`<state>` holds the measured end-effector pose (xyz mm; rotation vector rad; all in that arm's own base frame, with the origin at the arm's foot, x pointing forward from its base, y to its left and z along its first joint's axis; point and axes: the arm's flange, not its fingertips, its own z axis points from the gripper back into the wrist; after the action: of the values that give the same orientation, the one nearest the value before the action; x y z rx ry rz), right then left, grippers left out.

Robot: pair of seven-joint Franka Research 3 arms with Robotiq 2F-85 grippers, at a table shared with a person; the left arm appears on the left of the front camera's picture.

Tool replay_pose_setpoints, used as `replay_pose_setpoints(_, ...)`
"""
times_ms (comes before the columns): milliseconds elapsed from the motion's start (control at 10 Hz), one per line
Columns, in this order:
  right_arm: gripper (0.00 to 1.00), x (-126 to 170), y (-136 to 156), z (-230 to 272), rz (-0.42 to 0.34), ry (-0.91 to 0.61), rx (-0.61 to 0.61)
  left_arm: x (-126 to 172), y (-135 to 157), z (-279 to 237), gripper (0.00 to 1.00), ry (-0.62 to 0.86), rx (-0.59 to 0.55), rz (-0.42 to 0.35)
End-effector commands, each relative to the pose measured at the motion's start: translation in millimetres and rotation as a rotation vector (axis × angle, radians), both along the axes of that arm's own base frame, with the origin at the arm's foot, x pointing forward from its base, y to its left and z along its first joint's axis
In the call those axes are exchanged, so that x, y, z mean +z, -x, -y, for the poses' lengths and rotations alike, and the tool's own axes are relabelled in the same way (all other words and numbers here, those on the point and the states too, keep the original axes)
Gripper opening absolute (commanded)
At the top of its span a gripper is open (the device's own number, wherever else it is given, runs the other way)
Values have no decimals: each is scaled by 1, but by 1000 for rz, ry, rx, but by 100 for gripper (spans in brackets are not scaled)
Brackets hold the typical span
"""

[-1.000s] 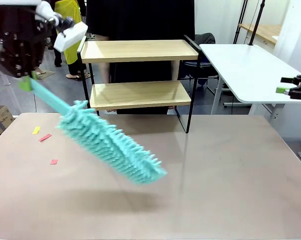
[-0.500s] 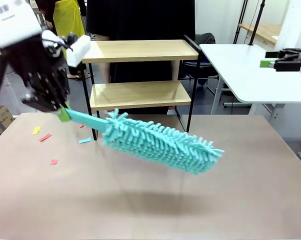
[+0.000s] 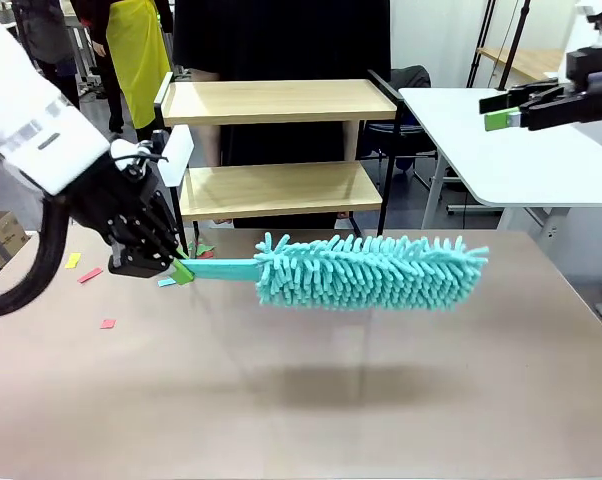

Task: Clean the shelf.
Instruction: Hand the Duster back to the human.

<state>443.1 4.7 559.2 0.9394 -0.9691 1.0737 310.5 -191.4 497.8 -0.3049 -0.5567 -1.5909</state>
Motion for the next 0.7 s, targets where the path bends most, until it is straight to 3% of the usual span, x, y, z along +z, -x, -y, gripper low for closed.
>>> replay_pose_setpoints(0, 100, 3, 8, -8, -43, -28, 140, -20, 4, -10, 13, 44, 27, 26)
replay_pose_setpoints(200, 100, -5, 12, -15, -56, -54, 167, -26, 8, -25, 13, 44, 28, 48)
replay_pose_setpoints(300, 100, -13, 8, -14, -21, -98, 188, -27, 5, -32, 13, 48, 24, 43)
replay_pose_setpoints(400, 100, -2, 17, -19, -60, -37, 162, -23, 3, -30, 13, 22, -56, 76)
replay_pose_setpoints(500, 100, -2, 17, -19, -60, -37, 162, -5, -15, -12, 13, 25, 49, 23)
replay_pose_setpoints(600, 100, -2, 17, -19, -60, -37, 162, -5, -15, -12, 13, 25, 49, 23)
